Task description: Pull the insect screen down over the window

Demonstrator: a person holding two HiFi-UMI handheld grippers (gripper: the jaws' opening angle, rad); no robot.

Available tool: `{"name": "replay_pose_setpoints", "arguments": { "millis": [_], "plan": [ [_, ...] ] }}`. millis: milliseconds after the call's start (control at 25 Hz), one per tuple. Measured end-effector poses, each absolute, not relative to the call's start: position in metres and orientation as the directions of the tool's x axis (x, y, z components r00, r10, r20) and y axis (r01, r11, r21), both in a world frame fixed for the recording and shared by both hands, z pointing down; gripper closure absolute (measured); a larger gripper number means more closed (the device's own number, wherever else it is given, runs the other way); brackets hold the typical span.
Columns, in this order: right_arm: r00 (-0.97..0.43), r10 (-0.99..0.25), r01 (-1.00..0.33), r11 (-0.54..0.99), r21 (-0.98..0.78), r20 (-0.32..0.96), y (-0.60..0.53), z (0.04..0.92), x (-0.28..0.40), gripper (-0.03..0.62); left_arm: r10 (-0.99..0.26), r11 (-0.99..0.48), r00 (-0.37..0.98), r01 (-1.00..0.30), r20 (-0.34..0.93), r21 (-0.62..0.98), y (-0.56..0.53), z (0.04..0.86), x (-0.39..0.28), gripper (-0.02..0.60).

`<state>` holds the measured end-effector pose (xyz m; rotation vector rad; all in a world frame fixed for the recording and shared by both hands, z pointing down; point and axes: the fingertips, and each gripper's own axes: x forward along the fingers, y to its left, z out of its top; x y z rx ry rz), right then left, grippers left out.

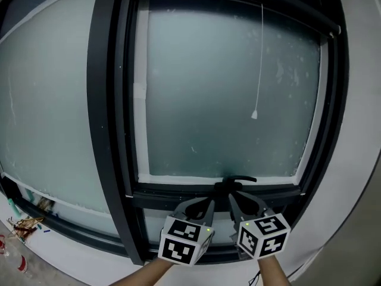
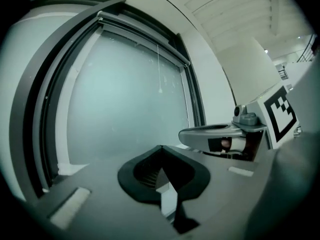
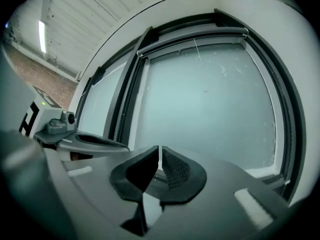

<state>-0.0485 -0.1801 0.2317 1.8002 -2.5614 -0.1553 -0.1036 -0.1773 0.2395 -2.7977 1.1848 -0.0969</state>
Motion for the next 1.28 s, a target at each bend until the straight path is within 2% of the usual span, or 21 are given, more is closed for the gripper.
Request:
{"name": "replay_pose_setpoints", "arguments": {
  "millis": [360, 640, 880, 960, 1080, 1160, 1280],
  "plan": [
    [-0.278, -0.940, -0.957, 0.253, 0.146, -0.196, -0.241, 0.126, 0.007, 0.551, -0.700, -0.695, 0.713, -0.690, -0.026, -0.203, -0.236, 0.175, -0.077, 0.568],
    [-0.287, -0.915, -0.949, 0.232, 0.213, -0.283, -0.295, 0.054, 0.065, 0.499, -0.733, -0.632, 0.673, -0.727, -0.095, -0.268, -0.290, 0.126, -0.046, 0.569],
    [-0.376, -0.887, -0.912, 0.303, 0.275, -0.269, -0.337, 0.021, 0.094, 0.428, -0.759, -0.569, 0.633, -0.759, -0.152, -0.316, -0.323, 0.087, -0.011, 0.569],
    [-0.413, -0.876, -0.894, 0.338, 0.293, -0.250, -0.351, 0.015, 0.097, 0.425, -0.769, -0.549, 0.618, -0.770, -0.165, -0.326, -0.332, 0.078, -0.001, 0.569],
    [-0.447, -0.865, -0.878, 0.374, 0.300, -0.229, -0.370, 0.009, 0.102, 0.434, -0.785, -0.514, 0.596, -0.780, -0.171, -0.357, -0.340, 0.067, 0.010, 0.569],
    [-0.458, -0.859, -0.872, 0.384, 0.303, -0.230, -0.376, 0.004, 0.102, 0.518, -0.792, -0.496, 0.585, -0.783, -0.174, -0.375, -0.341, 0.060, 0.013, 0.569],
    [-0.489, -0.845, -0.858, 0.420, 0.297, -0.216, -0.381, 0.002, 0.100, 0.546, -0.801, -0.473, 0.572, -0.787, -0.177, -0.397, -0.343, 0.052, 0.012, 0.569]
  ]
}}
